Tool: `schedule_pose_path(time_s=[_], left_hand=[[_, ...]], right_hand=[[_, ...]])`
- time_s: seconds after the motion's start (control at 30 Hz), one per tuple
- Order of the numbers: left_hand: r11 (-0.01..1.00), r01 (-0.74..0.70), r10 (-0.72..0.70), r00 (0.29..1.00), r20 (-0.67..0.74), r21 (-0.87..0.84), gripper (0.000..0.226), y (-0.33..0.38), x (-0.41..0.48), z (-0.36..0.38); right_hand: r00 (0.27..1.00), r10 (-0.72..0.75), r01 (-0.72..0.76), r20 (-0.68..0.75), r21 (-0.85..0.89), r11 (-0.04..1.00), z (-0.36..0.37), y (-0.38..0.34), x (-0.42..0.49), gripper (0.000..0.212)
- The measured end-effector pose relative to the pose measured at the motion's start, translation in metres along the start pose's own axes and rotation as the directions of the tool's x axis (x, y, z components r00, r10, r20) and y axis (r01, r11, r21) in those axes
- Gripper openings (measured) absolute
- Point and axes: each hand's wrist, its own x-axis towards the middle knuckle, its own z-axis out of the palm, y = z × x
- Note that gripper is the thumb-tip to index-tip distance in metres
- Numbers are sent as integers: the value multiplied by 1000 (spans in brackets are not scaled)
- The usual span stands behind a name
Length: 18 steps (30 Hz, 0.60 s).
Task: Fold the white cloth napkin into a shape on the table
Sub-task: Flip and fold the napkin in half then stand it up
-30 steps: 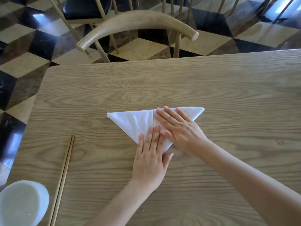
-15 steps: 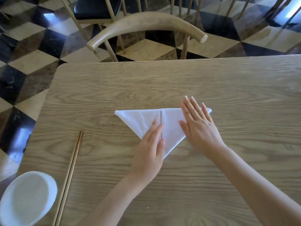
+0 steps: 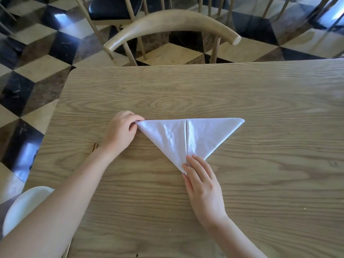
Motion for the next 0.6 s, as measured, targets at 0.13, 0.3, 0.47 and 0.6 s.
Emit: schedule_pose_path(time_s=[0.13,0.3,0.47,0.6], left_hand=[[997,-73,73,997,-31,3,31,-4,-3,-4],[998,-67,67,998,-11,-2,35,-6,-5,-2],[981,120,-135,986,-94,-149,42,41,4,-4],[995,-76,65,983,171,61,58,74,-8,39]], right_hand=[[996,-29,27,-83,-27,999,4,-1,0,13],[989,-46,43,-143,-24,999,9,-3,-5,14],[996,-55,48,-72,-92,995,9,-4,-3,17],[998,-68,67,-3,-92,993,5,-2,-6,27]])
